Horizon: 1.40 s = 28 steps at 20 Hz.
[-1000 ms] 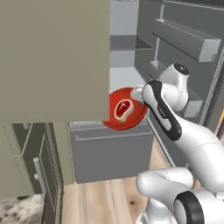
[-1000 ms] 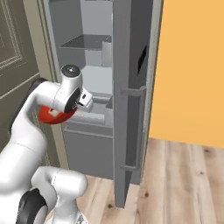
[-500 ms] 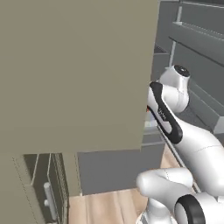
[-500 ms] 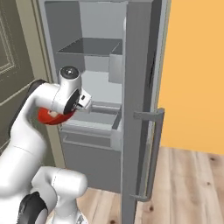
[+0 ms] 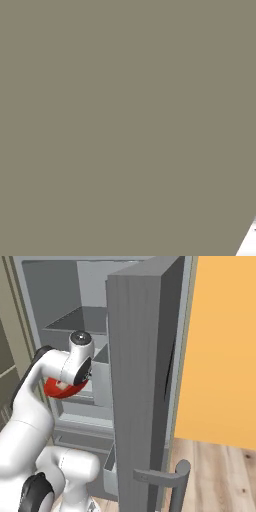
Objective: Move the mug from next to the sink to the open cabinet. Then, move the bowl with the steak to the fridge to clear the area for faucet cleaning.
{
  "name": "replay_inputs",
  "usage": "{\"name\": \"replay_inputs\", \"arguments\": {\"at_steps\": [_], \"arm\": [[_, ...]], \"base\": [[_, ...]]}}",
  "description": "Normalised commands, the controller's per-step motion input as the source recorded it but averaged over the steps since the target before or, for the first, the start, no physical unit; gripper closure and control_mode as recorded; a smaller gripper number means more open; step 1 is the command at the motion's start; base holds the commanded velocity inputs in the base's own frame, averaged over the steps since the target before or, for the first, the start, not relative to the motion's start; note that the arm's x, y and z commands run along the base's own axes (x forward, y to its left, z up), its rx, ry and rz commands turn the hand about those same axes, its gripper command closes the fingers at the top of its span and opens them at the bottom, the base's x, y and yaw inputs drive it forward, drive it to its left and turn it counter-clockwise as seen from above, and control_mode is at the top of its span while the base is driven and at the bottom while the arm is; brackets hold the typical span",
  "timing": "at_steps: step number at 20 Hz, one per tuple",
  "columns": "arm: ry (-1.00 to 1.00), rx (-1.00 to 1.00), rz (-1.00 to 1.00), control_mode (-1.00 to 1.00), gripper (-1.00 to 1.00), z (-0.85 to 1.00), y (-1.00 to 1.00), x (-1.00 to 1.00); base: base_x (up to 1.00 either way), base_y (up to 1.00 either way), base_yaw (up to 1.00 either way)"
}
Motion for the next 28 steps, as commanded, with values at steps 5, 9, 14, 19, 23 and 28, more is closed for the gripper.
{"name": "replay_inputs", "arguments": {"at_steps": [5, 9, 14, 19, 23, 28], "arm": [[0.00, 0.00, 0.00, -1.00, 1.00, 0.01, -0.01, 0.04], [-0.01, 0.05, -0.27, -1.00, 1.00, 0.25, -0.02, 0.37], [0.00, 0.10, -0.30, -1.00, 1.00, 0.14, 0.00, 0.10], [-0.07, 0.26, -0.24, -1.00, 1.00, 0.09, 0.00, -0.13], [-0.20, 0.25, -0.29, -1.00, 1.00, 0.27, 0.00, -0.04], [-0.11, 0.20, -0.31, -1.00, 1.00, 0.67, 0.02, -0.01]], "base": [[0.02, 0.00, 0.01], [0.00, 0.00, 0.00], [0.00, 0.00, 0.00], [0.00, 0.00, 0.00], [0.00, 0.00, 0.00], [0.00, 0.00, 0.00]]}}
